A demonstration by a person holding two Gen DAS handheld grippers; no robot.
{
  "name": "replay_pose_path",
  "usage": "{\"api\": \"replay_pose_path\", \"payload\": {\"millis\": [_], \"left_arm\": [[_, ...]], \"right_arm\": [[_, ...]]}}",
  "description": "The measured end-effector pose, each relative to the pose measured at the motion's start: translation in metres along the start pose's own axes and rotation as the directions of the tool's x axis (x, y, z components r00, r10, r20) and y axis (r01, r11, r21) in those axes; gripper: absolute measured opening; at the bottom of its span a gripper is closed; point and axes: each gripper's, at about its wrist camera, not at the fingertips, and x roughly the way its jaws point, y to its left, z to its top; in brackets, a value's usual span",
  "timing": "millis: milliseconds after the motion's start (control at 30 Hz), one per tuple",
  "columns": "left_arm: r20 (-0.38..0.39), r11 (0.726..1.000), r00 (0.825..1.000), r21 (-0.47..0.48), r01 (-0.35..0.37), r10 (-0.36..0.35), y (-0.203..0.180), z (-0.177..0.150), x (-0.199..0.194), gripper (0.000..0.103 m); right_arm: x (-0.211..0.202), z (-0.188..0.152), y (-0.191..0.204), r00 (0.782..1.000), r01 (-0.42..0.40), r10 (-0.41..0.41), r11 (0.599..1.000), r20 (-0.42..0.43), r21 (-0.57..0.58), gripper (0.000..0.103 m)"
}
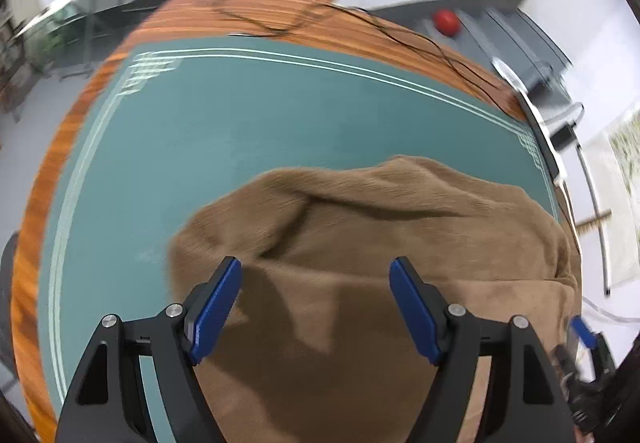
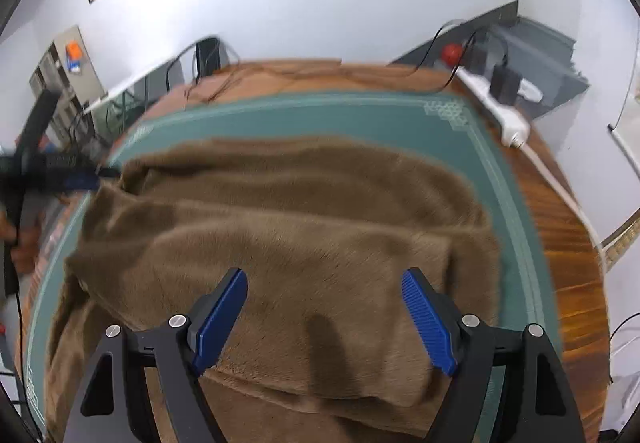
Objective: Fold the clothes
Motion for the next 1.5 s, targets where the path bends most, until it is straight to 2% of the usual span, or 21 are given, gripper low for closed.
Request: {"api": "replay_pose_path", "payload": {"millis": [133,300,367,467,567,667,767,833,933,1033,1133,1300,1500], "left_arm": [[-0.046,0.997,0.996,-0.001,-0.073,0.072,-0.009,0.022,0.039,0.080],[-0.082,0.983,0.982,-0.052,-0.177,0.172,0.002,0.044,0.078,0.083],[-0.068,0.976,0.974,-0.011,-0.219,0.218,-0.007,0.047,0.081,0.083],[-0.023,0.959,0.960,0.065,-0.278,0.279,-0.018,0.047,0.082,0.087],[-0.021,0.963,0.965,0.078,-0.258,0.260,-0.014,0.044,0.078,0.087],[-0.024,0.976,0.978,0.079,-0.203,0.205,-0.009,0.032,0.059,0.087],[0.018,0.981,0.989,0.128,-0.147,0.146,-0.012,0.010,0.023,0.087],[0.038,0.976,0.993,0.185,-0.115,0.110,-0.017,-0.009,0.001,0.087],[0.034,0.960,0.995,0.262,-0.100,0.094,-0.024,-0.035,-0.012,0.087],[0.006,0.952,0.994,0.286,-0.106,0.109,-0.020,-0.058,-0.005,0.087],[-0.014,0.951,0.986,0.268,-0.154,0.163,-0.010,-0.072,0.009,0.087],[-0.012,0.966,0.986,0.199,-0.162,0.167,0.011,-0.075,0.021,0.090],[0.017,0.955,0.980,0.222,-0.198,0.200,0.009,-0.077,0.025,0.095]], "right_arm": [[0.015,-0.011,-0.001,0.999,-0.007,0.008,1.000,-0.053,0.024,0.082],[0.026,-0.024,-0.006,0.996,0.003,-0.001,1.000,-0.086,0.023,0.082],[0.029,-0.027,-0.004,0.996,0.012,-0.011,1.000,-0.084,0.012,0.083],[0.037,-0.029,0.003,0.996,0.032,-0.033,0.999,-0.079,-0.009,0.091],[0.044,-0.029,0.010,0.996,0.037,-0.040,0.999,-0.082,-0.038,0.102],[0.041,-0.027,0.009,0.996,0.031,-0.033,0.999,-0.077,-0.030,0.102],[0.037,-0.024,0.008,0.997,0.024,-0.026,1.000,-0.072,-0.019,0.102],[0.034,-0.022,0.007,0.997,0.020,-0.021,1.000,-0.069,-0.012,0.102],[0.020,-0.019,0.002,0.998,0.045,-0.045,0.999,-0.033,0.007,0.102],[0.012,-0.020,-0.003,0.999,0.052,-0.051,0.999,-0.018,0.017,0.102],[0.012,-0.025,-0.007,0.998,0.055,-0.055,0.998,-0.031,0.013,0.102],[0.028,-0.039,-0.013,0.992,0.092,-0.093,0.996,-0.088,-0.014,0.102],[0.037,-0.047,-0.014,0.990,0.102,-0.105,0.994,-0.094,-0.027,0.102]]}}
